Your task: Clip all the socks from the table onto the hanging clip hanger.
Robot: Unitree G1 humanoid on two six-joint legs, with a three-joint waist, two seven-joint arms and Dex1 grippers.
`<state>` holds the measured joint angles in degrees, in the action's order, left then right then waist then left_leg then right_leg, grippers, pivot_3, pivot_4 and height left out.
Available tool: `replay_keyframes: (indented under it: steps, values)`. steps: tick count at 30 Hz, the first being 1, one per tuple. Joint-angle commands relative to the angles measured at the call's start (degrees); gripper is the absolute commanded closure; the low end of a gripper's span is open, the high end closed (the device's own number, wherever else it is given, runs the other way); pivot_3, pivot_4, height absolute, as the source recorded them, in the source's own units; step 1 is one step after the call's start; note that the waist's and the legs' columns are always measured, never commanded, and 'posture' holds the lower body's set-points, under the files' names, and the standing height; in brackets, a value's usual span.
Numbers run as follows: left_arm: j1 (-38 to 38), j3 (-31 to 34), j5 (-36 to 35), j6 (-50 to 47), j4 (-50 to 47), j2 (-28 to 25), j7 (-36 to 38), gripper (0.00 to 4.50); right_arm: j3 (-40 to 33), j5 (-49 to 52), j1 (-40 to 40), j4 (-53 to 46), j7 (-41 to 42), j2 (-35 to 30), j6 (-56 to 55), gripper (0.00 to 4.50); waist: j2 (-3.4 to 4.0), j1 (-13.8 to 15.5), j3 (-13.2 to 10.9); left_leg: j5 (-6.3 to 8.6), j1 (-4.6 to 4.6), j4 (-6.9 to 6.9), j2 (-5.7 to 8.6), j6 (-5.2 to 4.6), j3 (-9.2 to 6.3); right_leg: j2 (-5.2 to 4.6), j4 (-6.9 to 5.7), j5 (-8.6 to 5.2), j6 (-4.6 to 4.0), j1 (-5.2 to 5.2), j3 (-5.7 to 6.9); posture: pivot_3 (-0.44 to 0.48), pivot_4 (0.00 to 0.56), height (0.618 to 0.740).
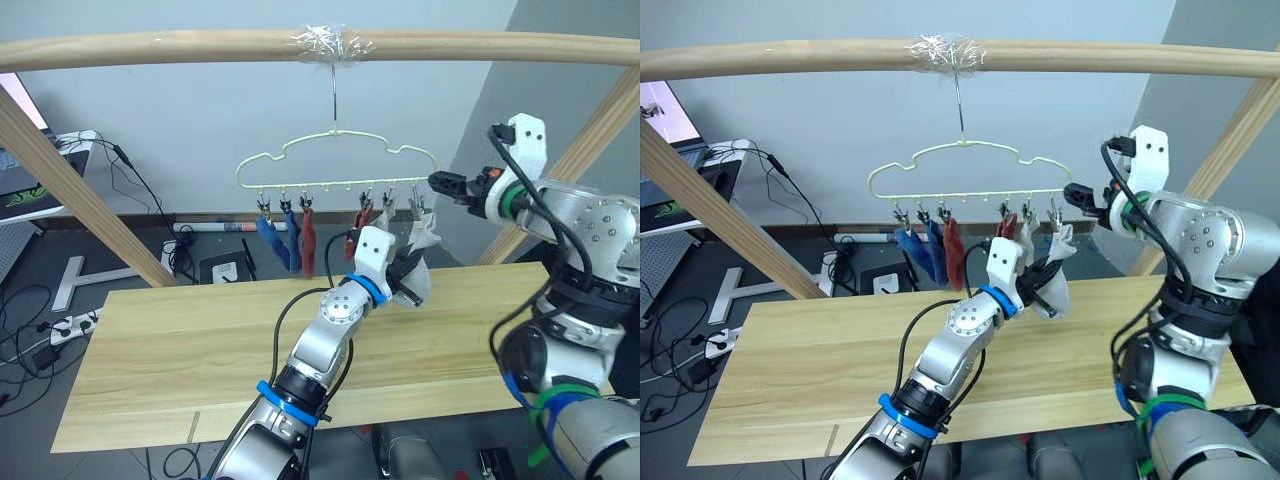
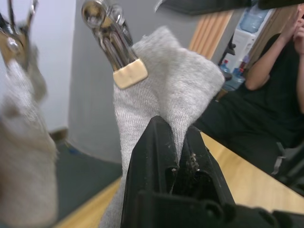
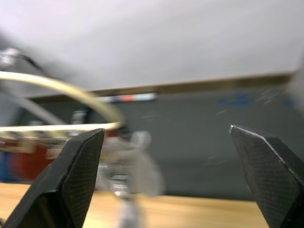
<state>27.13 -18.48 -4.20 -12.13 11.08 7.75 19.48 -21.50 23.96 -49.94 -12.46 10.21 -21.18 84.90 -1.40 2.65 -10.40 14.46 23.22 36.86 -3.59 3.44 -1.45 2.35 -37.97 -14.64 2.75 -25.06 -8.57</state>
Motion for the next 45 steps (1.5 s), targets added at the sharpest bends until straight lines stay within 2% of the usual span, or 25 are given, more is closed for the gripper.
replay_keyframes:
  steps: [1,6,10,13,17,21,23,24,26,31,33,35,41,45]
  values:
    - [0.01,0.55,-2.86,-2.34,-1.85,2.76,1.25,3.51,2.48,0.43,3.13,-5.26,1.70,-1.65,-4.33,0.00,0.00,-0.23,0.00,0.00,0.00,0.00,0.00,0.00,-0.01,0.00,-0.01,0.00,0.00,0.00,0.00,0.149,0.170,0.740]
    - [-2.20,0.14,-3.55,-3.27,-1.70,-0.42,4.01,1.99,5.21,-0.23,10.14,-9.97,2.22,-3.06,-8.23,0.00,0.00,-1.01,0.00,0.00,-0.02,0.00,0.00,0.00,-0.03,0.01,-0.05,0.00,0.00,0.01,0.01,0.152,0.165,0.740]
    - [-3.91,2.25,-3.56,-2.83,-4.08,-4.13,5.87,0.77,5.82,-0.88,14.80,-13.21,1.88,-3.37,-10.82,0.00,0.00,-1.32,0.00,0.00,-0.04,0.03,0.00,0.00,-0.03,0.01,-0.07,0.01,0.00,0.02,-0.01,0.162,0.161,0.740]
    - [-5.89,4.56,-4.45,-3.04,-8.65,-9.31,8.66,0.77,6.84,-1.66,19.77,-16.03,2.88,-5.28,-14.76,0.00,0.00,-1.28,0.00,-0.01,-0.08,0.01,-0.02,0.00,-0.06,0.03,-0.10,0.00,0.00,0.02,0.01,0.162,0.161,0.740]
    - [-9.67,9.96,-7.30,-5.06,-15.58,-19.75,13.74,0.77,7.22,-2.20,28.63,-19.66,5.78,-8.49,-21.09,0.00,0.00,-1.28,0.00,-0.01,-0.11,0.00,-0.02,0.00,-0.05,0.03,-0.11,0.00,0.01,0.04,0.00,0.189,0.161,0.740]
    - [-11.83,16.04,-9.50,-6.34,-18.05,-30.33,18.84,0.77,8.60,-3.96,37.95,-21.07,10.72,-12.98,-30.68,0.00,0.00,-1.18,0.00,-0.01,-0.14,0.02,-0.03,0.00,-0.04,0.02,-0.07,-0.11,0.19,0.08,0.01,0.202,0.158,0.740]
    - [-12.11,21.37,-10.05,-5.56,-15.22,-38.98,22.95,0.77,8.20,-5.62,44.59,-22.03,16.36,-16.79,-39.49,0.00,-0.04,-1.16,-0.03,-0.01,-0.17,0.03,-0.04,0.00,-0.03,0.02,-0.08,-0.15,0.25,0.12,0.02,0.232,0.155,0.740]
    - [-11.82,25.32,-11.33,-5.11,-11.50,-45.08,27.29,0.77,6.21,-5.14,48.74,-23.61,21.02,-18.68,-44.11,0.00,-0.07,-1.15,-0.04,-0.01,-0.18,0.04,-0.04,0.00,-0.03,0.02,-0.08,-0.16,0.25,0.12,0.03,0.249,0.152,0.740]
    - [-11.25,29.39,-12.51,-2.95,-5.55,-52.92,32.64,0.77,2.00,-1.95,53.19,-25.40,26.15,-19.93,-48.17,0.00,-0.13,-1.17,-0.08,-0.01,-0.21,-0.02,-0.09,0.00,-0.07,0.03,-0.10,-0.20,0.22,0.11,0.13,0.257,0.154,0.740]
    - [-10.49,33.58,-13.75,0.17,2.84,-62.95,41.55,0.77,-8.28,6.43,57.85,-25.78,35.30,-24.01,-48.39,0.00,-0.13,-0.94,-0.08,0.00,-0.31,0.03,-0.04,0.00,0.05,-0.10,-0.02,-0.22,0.18,0.30,0.13,0.272,0.143,0.740]
    - [-10.71,34.93,-14.29,0.59,4.73,-65.92,44.45,0.77,-12.52,10.50,57.68,-24.34,36.96,-26.12,-45.51,0.00,-0.22,-0.65,-0.06,0.00,-0.32,0.09,-0.04,0.01,0.05,-0.13,0.04,-0.27,0.11,0.39,0.14,0.271,0.140,0.740]
    - [-11.02,35.36,-15.30,0.19,5.28,-66.80,46.21,0.77,-13.58,12.09,57.75,-23.37,37.77,-27.31,-44.66,0.00,-0.34,-0.32,0.01,0.00,-0.32,0.12,-0.04,0.01,0.05,-0.14,0.03,-0.32,0.01,0.39,0.15,0.272,0.133,0.740]
    - [-10.15,33.70,-14.51,-0.49,2.70,-63.06,42.85,0.77,-8.26,11.05,55.02,-22.03,34.97,-26.44,-46.20,0.00,-0.38,0.69,0.05,-0.01,-0.38,0.11,-0.06,0.01,0.02,-0.12,-0.06,-0.23,0.15,0.39,0.21,0.287,0.123,0.740]
    - [-10.95,33.93,-15.45,-3.37,-0.77,-61.39,41.91,0.77,-6.66,10.11,56.02,-22.26,34.67,-26.09,-47.29,0.00,-0.44,1.31,0.09,0.00,-0.31,0.12,-0.05,0.01,0.02,-0.12,-0.04,-0.18,0.21,0.38,0.21,0.290,0.124,0.740]
